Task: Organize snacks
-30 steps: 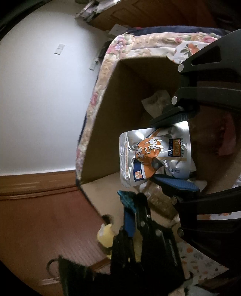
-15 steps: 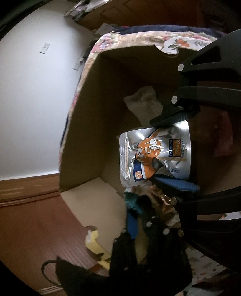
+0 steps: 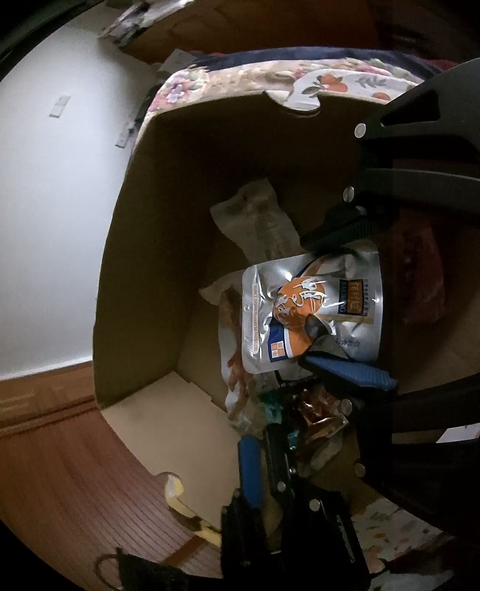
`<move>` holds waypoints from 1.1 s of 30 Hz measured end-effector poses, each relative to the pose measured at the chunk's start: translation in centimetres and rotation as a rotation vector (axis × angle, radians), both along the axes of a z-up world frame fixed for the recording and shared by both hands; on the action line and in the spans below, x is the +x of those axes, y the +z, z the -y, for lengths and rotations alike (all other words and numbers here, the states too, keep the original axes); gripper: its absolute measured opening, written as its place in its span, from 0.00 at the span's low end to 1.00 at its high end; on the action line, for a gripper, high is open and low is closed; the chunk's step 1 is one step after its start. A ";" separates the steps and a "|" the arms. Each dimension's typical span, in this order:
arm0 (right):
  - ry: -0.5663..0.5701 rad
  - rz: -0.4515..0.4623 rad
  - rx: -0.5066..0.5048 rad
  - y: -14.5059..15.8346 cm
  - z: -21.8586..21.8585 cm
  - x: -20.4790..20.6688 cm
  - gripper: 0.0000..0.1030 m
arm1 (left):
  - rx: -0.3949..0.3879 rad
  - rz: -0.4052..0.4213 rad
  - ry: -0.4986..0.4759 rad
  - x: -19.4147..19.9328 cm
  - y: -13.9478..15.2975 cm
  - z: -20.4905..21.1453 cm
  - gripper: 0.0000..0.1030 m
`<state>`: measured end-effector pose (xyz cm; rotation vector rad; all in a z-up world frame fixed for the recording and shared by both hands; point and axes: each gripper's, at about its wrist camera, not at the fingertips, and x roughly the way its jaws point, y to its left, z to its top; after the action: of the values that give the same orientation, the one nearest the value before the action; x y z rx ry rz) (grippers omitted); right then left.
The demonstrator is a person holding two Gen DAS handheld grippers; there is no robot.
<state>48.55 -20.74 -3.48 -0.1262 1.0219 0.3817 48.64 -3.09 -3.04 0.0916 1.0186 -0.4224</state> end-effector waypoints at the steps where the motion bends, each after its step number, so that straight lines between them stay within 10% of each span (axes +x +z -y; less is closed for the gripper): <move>1: -0.006 -0.003 0.019 0.1 0.3 0.0 0.60 | 0.005 0.011 0.004 -0.1 0.3 -0.1 0.26; 17: -0.053 0.233 0.176 6.2 2.4 -7.1 0.83 | -0.016 0.279 0.116 -7.4 6.3 -2.4 0.65; 33: -0.071 0.351 0.150 9.3 2.7 -15.4 1.00 | -0.015 0.451 0.154 -17.0 11.1 -1.8 0.77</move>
<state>33.15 -23.48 5.80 -0.0202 0.6472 0.3552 31.65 -1.34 8.10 0.0892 0.5732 -0.2521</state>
